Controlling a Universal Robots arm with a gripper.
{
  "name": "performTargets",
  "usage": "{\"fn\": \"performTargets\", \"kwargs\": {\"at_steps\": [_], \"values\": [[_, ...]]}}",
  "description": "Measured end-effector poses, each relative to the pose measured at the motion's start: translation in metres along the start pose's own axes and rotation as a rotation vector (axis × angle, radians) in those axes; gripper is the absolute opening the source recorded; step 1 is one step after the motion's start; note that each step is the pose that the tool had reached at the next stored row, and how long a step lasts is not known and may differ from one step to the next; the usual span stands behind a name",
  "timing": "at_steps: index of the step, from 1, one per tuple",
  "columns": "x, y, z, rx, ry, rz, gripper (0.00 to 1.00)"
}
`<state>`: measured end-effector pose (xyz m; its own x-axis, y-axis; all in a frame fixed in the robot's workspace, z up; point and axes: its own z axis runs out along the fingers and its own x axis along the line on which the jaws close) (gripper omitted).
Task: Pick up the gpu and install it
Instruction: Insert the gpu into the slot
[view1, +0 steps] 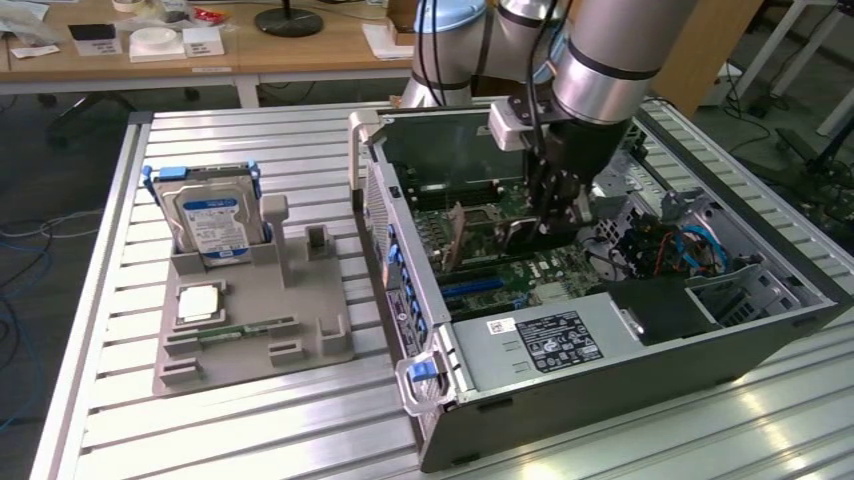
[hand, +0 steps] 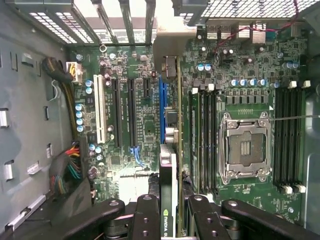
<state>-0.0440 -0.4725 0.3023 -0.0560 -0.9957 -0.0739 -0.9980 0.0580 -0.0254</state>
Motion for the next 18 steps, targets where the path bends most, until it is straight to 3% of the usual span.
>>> {"fn": "performTargets", "kwargs": {"at_steps": [18], "values": [[0.001, 0.013, 0.0052, 0.0014, -0.0002, 0.0, 0.27]]}}
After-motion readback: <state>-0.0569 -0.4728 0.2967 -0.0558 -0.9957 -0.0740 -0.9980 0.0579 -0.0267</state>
